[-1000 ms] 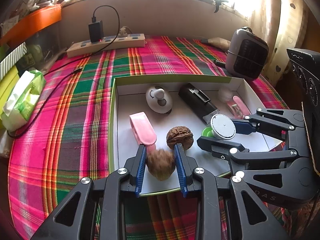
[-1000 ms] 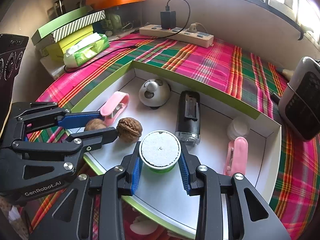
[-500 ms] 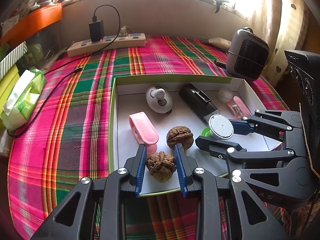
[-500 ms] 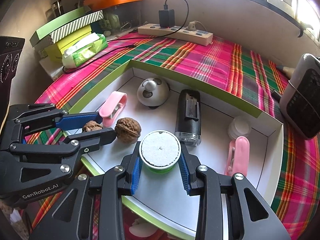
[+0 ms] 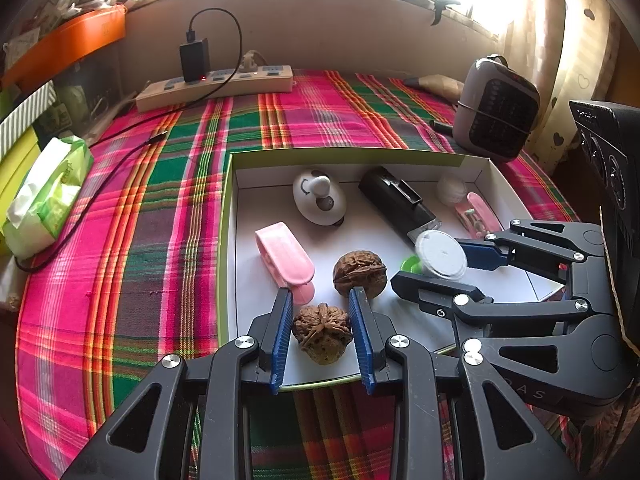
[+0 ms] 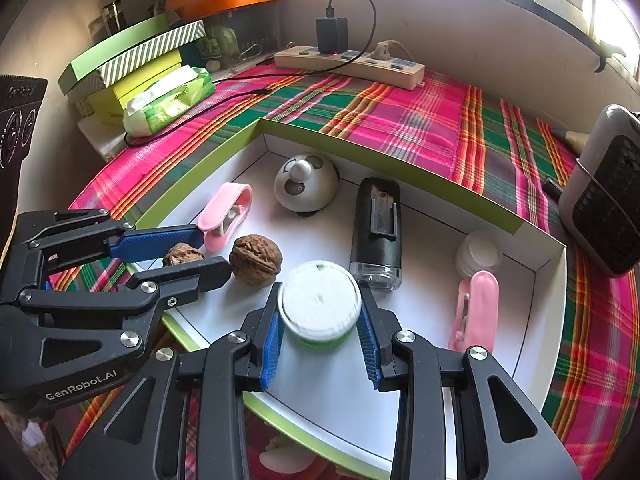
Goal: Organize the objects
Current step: 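Open both grippers to release the walnut and round container in the lid, then withdraw both grippers from the lid toward the remaining items, then close the left gripper on the white knob-shaped item beside the lid, then close the right gripper on the white USB cable while the left gripper holds the knob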
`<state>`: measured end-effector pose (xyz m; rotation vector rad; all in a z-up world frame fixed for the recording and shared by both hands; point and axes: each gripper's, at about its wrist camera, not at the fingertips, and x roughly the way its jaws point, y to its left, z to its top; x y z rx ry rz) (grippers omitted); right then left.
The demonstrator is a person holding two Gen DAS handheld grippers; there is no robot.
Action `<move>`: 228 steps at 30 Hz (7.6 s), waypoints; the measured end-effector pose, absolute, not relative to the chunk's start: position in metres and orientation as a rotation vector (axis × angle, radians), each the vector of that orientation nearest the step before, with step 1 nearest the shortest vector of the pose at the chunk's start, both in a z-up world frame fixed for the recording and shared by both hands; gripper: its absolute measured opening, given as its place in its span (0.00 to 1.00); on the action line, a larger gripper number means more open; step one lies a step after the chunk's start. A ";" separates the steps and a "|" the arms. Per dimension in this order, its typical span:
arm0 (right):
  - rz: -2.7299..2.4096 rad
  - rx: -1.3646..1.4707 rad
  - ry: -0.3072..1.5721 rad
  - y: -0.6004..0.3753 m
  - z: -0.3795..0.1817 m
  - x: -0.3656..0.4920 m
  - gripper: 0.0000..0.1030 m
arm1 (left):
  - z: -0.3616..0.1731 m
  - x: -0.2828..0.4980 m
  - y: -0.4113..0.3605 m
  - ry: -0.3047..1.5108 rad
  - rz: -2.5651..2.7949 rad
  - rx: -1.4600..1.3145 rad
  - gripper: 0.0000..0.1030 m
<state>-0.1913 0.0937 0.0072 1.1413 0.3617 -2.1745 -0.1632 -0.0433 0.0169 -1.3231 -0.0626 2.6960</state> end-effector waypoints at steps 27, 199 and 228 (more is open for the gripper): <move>-2.218 1.120 0.312 0.106 0.018 -0.180 0.47 | 0.030 -0.149 -0.045 -0.099 2.724 -1.286 0.34; -2.246 1.075 0.380 0.147 0.001 -0.103 0.16 | 0.008 -0.100 -0.021 -0.194 2.649 -1.305 0.29; -2.268 1.060 0.284 0.162 0.010 -0.097 0.14 | 0.018 -0.092 -0.013 -0.158 2.649 -1.269 0.29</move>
